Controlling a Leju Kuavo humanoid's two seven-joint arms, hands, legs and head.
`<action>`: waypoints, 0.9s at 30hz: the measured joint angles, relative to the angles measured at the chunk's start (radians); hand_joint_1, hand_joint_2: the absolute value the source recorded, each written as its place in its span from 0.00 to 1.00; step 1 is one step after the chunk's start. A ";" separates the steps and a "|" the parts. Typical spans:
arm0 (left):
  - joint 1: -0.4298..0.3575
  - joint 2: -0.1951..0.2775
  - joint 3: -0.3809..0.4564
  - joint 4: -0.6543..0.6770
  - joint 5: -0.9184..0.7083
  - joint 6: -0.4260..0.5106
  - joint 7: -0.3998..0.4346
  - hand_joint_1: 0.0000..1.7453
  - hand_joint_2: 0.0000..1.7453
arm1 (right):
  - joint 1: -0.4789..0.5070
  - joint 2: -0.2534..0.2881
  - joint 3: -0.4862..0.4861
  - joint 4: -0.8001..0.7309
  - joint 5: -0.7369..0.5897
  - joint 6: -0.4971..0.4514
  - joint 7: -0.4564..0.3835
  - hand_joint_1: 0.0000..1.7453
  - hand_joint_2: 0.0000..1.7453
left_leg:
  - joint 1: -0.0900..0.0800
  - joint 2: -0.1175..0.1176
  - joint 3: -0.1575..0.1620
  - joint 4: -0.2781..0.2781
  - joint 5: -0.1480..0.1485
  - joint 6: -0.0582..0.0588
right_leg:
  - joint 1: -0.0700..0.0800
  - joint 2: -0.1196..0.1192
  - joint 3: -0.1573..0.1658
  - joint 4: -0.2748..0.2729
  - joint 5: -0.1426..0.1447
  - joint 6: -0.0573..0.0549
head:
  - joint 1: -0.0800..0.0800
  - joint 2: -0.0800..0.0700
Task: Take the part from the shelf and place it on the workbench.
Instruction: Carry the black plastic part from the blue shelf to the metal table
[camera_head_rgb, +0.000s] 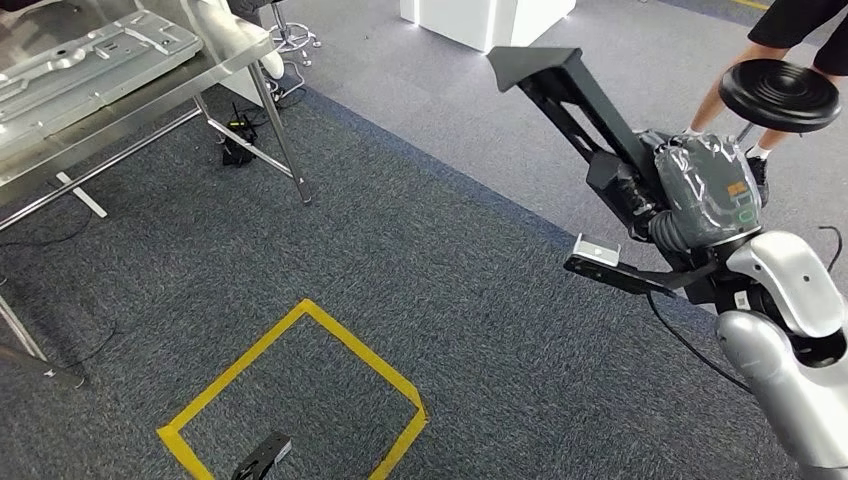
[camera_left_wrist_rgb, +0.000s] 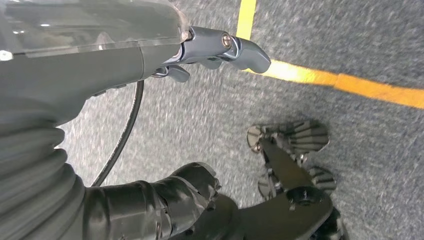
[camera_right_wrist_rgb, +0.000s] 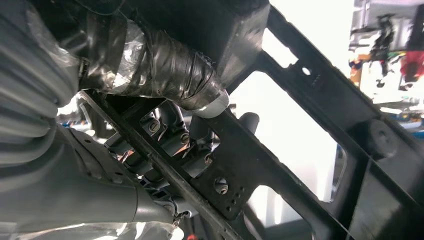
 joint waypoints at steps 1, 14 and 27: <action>0.000 0.000 0.000 0.000 0.000 0.000 0.000 0.00 1.00 | -0.001 0.000 0.000 0.000 0.000 0.000 0.000 1.00 1.00 | 0.000 0.009 -0.004 0.008 -0.003 -0.001 | 0.001 -0.003 0.003 -0.001 -0.002 -0.002 | -0.002 0.000; 0.001 0.000 0.005 0.003 0.002 -0.003 0.002 0.00 1.00 | -0.025 -0.002 0.001 0.003 -0.008 0.015 0.000 1.00 1.00 | 0.011 0.070 -0.160 0.178 0.013 -0.003 | 0.016 -0.068 0.085 -0.016 -0.063 -0.003 | 0.000 0.000; 0.004 0.011 0.021 0.016 0.006 -0.005 0.008 0.00 1.00 | -0.048 -0.036 0.028 0.032 -0.015 0.029 -0.001 1.00 1.00 | 0.008 -0.080 0.279 -0.113 -0.160 0.044 | -0.021 0.043 -0.226 0.014 0.174 0.076 | 0.032 0.000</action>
